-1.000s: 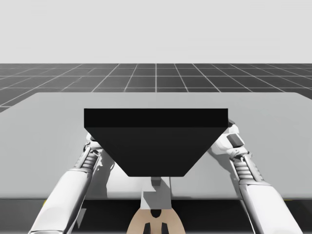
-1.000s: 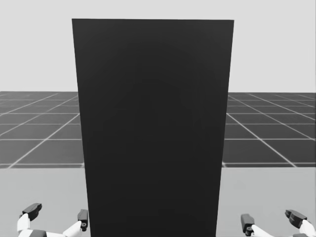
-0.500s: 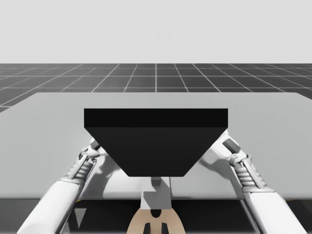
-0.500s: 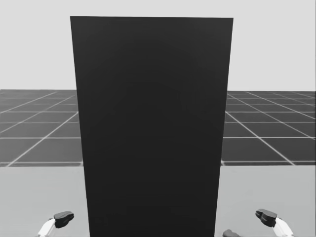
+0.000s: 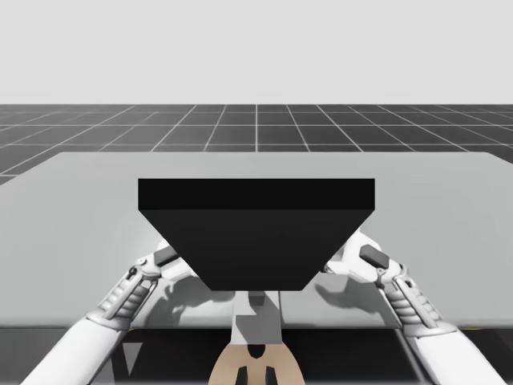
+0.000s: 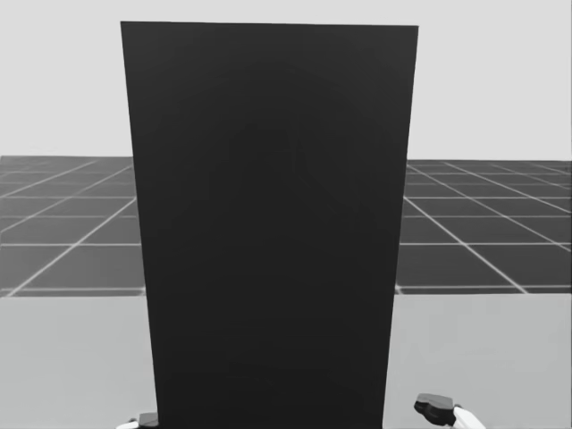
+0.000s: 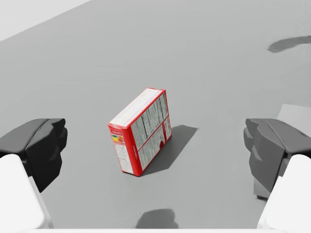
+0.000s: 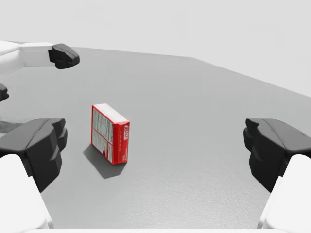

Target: Reach around the screen and pick up the object behind it.

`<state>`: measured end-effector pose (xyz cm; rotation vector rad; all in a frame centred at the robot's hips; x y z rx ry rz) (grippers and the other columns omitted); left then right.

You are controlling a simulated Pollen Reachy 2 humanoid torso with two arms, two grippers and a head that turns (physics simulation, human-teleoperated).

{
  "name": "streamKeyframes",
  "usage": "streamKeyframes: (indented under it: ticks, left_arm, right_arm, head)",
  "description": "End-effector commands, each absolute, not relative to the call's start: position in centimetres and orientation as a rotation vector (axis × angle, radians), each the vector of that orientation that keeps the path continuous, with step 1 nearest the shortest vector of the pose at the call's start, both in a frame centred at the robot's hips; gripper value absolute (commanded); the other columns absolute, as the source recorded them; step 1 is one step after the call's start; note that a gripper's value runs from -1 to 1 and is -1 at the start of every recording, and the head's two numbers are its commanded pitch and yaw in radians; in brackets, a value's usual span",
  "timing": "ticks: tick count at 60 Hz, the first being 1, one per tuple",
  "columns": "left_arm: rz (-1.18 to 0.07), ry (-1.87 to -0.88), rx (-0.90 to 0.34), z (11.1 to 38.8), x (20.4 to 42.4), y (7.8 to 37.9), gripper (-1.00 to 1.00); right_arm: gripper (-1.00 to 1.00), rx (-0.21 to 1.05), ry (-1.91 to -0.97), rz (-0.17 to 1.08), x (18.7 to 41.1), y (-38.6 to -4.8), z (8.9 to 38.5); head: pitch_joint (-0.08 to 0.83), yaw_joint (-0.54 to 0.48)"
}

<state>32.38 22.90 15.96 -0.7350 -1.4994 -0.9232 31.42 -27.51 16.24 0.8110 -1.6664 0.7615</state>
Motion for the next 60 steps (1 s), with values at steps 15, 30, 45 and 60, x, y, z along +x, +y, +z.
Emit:
streamKeyframes:
  ticks: [15, 30, 45, 60]
  left_arm:
    - [-0.97, -1.403, -0.805, 16.2, 34.7, 23.3, -1.0]
    - [-0.973, -1.357, -0.877, 15.9, 38.4, 25.1, -1.0]
    - [-1.017, -1.274, -0.957, 15.1, 41.7, 23.3, -1.0]
    - [-1.068, -1.212, -0.966, 13.0, 43.8, 19.3, -1.0]
  right_arm:
    - [-1.0, 0.838, -1.677, 0.824, 31.1, -27.1, 16.1]
    - [-1.0, 0.831, -1.688, 0.835, 31.0, -27.0, 16.2]
    - [-1.0, 0.827, -1.697, 0.85, 30.8, -26.9, 16.3]
    - [-1.0, 0.82, -1.699, 0.861, 30.8, -26.8, 16.2]
  head:
    - [0.12, -0.02]
    - [0.121, -0.01]
    - [0.123, -0.02]
    - [0.13, -0.03]
